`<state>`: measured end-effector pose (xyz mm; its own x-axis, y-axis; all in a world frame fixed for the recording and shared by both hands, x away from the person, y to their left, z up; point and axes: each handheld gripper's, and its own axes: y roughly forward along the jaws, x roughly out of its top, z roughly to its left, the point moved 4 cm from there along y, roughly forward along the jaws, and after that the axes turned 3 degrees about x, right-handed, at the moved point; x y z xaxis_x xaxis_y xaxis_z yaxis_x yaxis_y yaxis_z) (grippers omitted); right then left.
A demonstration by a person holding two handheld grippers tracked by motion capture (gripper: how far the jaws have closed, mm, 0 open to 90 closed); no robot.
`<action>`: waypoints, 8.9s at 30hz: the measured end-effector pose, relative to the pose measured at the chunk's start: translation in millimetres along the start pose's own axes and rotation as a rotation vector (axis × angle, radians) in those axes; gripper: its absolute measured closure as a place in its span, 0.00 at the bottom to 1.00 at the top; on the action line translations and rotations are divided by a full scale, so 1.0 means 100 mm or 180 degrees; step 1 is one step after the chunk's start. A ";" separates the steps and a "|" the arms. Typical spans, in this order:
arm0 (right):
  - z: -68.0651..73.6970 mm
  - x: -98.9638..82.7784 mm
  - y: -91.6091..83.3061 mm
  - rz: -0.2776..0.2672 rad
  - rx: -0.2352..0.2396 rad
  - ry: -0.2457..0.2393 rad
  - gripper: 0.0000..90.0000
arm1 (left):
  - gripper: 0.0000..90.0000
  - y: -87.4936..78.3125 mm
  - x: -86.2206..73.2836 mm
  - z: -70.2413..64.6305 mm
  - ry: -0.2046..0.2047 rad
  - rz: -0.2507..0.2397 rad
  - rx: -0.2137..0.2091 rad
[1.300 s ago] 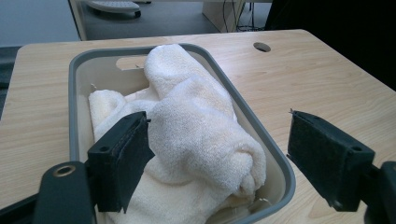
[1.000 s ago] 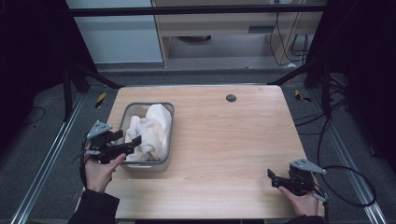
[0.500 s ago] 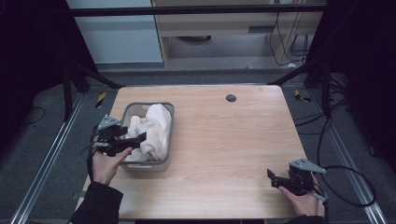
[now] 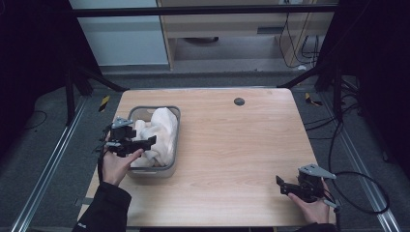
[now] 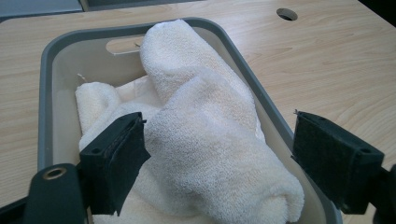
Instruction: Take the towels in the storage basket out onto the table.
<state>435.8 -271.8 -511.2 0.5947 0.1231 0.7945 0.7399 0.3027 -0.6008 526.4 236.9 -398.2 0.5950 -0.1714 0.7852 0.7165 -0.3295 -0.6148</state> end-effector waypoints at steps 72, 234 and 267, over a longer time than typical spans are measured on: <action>0.02 -0.03 0.05 0.0173 0.0036 -0.0056 0.05 | 0.66 0.46 -0.34 -0.03 -0.0141 0.0539 0.0146; 0.02 -0.02 0.02 0.0086 0.0000 -0.0166 0.07 | 0.67 -0.09 0.67 -1.92 0.0649 -0.0365 -0.1056; 0.02 -0.03 0.03 0.0107 -0.0011 -0.0211 0.07 | 0.67 0.56 0.34 -2.12 0.0635 -0.0116 -0.1081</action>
<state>435.2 -269.3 -515.5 0.5971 0.1956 0.7780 0.7211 0.2941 -0.6273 509.5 16.0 -390.8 0.4650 -0.3199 0.8255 0.5548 -0.6214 -0.5533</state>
